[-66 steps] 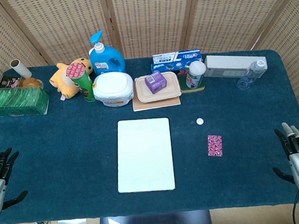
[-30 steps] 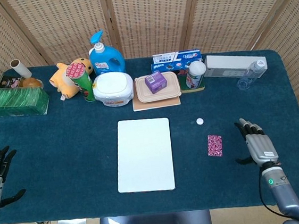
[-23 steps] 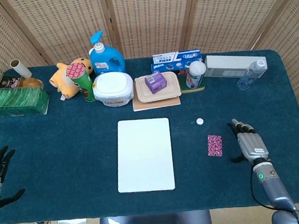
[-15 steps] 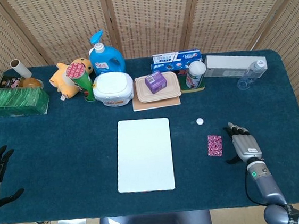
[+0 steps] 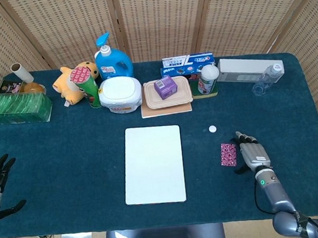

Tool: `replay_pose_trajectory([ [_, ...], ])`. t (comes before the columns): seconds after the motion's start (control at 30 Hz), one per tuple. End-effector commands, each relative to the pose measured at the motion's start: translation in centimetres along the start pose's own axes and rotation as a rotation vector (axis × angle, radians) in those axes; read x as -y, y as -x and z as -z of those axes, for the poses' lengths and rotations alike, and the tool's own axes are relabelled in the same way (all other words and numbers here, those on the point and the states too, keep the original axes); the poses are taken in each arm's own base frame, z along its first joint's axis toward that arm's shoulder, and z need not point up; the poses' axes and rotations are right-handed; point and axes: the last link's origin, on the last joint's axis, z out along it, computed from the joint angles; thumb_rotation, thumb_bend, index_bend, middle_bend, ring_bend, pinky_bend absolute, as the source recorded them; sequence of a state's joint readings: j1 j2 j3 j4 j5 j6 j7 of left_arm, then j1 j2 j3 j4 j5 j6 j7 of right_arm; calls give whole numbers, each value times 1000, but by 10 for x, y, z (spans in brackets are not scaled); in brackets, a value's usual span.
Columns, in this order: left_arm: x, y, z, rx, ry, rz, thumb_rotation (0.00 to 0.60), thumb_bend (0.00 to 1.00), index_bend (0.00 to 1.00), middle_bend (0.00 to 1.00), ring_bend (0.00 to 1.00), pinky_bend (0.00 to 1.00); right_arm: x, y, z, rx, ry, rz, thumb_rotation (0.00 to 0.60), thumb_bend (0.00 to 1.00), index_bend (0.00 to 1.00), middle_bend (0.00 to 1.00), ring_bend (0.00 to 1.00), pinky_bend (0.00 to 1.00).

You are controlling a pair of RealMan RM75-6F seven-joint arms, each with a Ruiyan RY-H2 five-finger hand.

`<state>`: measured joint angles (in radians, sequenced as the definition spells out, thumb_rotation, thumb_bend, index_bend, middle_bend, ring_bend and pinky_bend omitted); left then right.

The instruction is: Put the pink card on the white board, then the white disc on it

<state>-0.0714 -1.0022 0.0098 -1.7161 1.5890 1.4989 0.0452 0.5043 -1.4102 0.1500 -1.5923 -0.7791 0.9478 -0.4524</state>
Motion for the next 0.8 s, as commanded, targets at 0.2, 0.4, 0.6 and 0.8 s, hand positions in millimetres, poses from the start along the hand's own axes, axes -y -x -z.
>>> replay_pose_trajectory([
  [0.2, 0, -1, 1, -3, -1, 2, 600, 83, 0, 0, 0, 75, 12, -1, -4, 19, -5, -3, 600, 232, 188, 0, 0, 0],
  [0.4, 1, -1, 1, -4, -1, 4, 600, 83, 0, 0, 0, 75, 16, -1, -5, 28, 4, -6, 600, 245, 189, 0, 0, 0],
  [0.6, 1, -1, 1, -3, -1, 5, 600, 83, 0, 0, 0, 75, 17, -3, -7, 37, 14, -9, 600, 250, 189, 0, 0, 0],
  [0.8, 2, -2, 2, -6, -1, 7, 600, 83, 0, 0, 0, 75, 19, -2, -8, 50, 21, -18, 600, 275, 236, 0, 0, 0],
])
